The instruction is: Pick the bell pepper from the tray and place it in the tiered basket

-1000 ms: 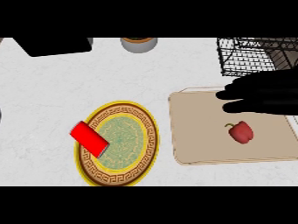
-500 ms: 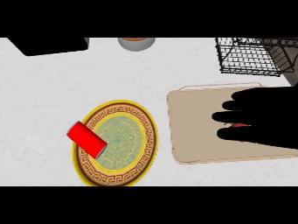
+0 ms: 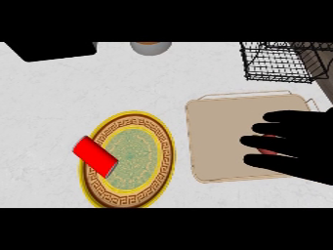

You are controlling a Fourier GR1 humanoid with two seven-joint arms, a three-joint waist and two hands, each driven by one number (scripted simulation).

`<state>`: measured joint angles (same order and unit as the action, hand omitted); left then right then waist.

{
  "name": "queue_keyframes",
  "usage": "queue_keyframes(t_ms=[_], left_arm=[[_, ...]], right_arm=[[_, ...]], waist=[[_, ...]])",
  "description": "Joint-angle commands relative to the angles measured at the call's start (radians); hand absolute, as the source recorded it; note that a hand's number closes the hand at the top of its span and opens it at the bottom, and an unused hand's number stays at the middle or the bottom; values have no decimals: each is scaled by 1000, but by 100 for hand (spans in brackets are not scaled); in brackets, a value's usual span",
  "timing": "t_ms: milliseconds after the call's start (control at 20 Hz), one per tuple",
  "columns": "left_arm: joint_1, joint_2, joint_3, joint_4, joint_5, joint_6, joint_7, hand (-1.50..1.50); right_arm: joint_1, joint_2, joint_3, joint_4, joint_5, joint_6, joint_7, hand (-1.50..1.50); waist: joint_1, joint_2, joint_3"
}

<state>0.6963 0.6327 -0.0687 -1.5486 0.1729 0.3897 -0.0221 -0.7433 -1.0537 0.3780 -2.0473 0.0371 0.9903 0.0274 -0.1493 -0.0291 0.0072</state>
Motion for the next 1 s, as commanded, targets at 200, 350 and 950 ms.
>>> queue_keyframes(t_ms=[200, 350, 950], left_arm=[[-291, -122, -47, -203, 56, -47, -123, 0], [-291, -137, -55, -185, 50, -58, -140, 0], [-703, -285, -200, -156, -35, 13, 27, 0]], right_arm=[[6, -34, 29, -39, 111, -4, 5, -150], [14, -42, 44, -61, 149, -12, 2, -150], [198, -147, 105, -165, 517, -218, -183, -150]], waist=[[-34, 12, -8], [-26, 12, -8], [81, 38, 1]])
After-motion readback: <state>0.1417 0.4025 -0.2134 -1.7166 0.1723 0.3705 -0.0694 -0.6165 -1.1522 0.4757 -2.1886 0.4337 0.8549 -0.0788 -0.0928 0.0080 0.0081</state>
